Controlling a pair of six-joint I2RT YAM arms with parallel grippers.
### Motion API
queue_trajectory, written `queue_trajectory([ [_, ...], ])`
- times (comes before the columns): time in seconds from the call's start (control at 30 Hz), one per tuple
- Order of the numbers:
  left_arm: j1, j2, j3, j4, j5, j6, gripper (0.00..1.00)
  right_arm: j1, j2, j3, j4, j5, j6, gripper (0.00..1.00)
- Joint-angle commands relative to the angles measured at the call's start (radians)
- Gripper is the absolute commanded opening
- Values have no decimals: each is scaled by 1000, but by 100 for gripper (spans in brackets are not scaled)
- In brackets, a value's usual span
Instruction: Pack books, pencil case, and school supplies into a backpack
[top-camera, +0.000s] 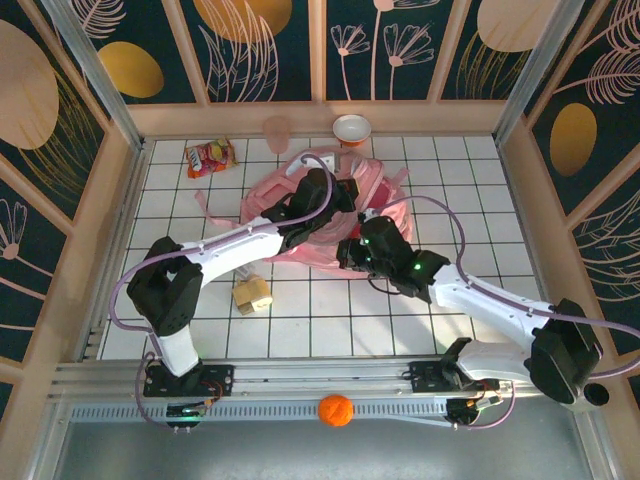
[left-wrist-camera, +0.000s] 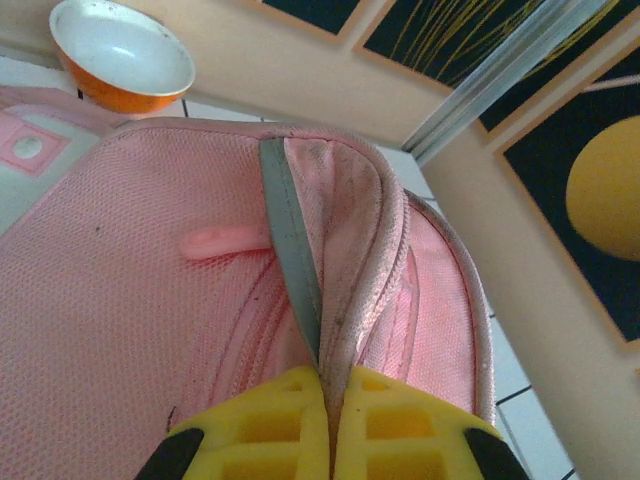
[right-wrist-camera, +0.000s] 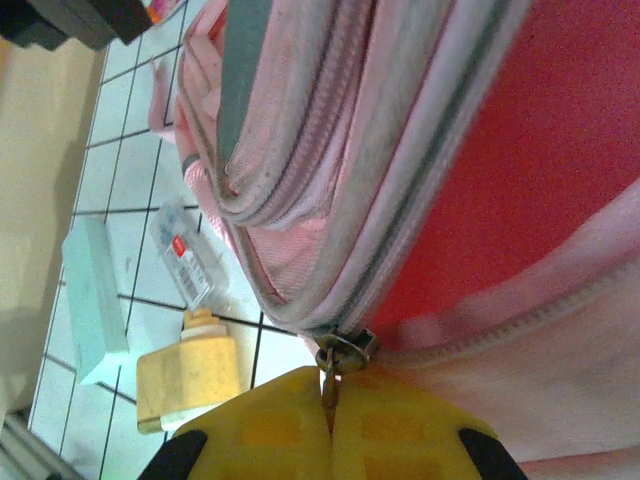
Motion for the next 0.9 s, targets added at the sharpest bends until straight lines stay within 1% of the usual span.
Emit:
queue_trajectory([
  [0.0, 7, -26, 92, 239, -21, -71, 0, 45, -3, 10, 32, 116, 63, 0],
  [0.17, 7, -39, 123, 256, -31, -83, 0, 97, 15, 16, 99, 200, 85, 0],
  [0.37, 7, -25, 169, 272, -15, -118, 0, 172, 72, 50, 122, 335, 100, 0],
  [0.57, 8, -21, 204, 286, -6, -138, 0, 220, 107, 20, 202, 440, 144, 0],
  [0.73, 8, -23, 218, 292, 1, -146, 0, 247, 173, 17, 289, 512, 159, 0],
  [0.87, 7, -22, 223, 293, -1, -146, 0, 274, 251, 51, 347, 549, 158, 0],
])
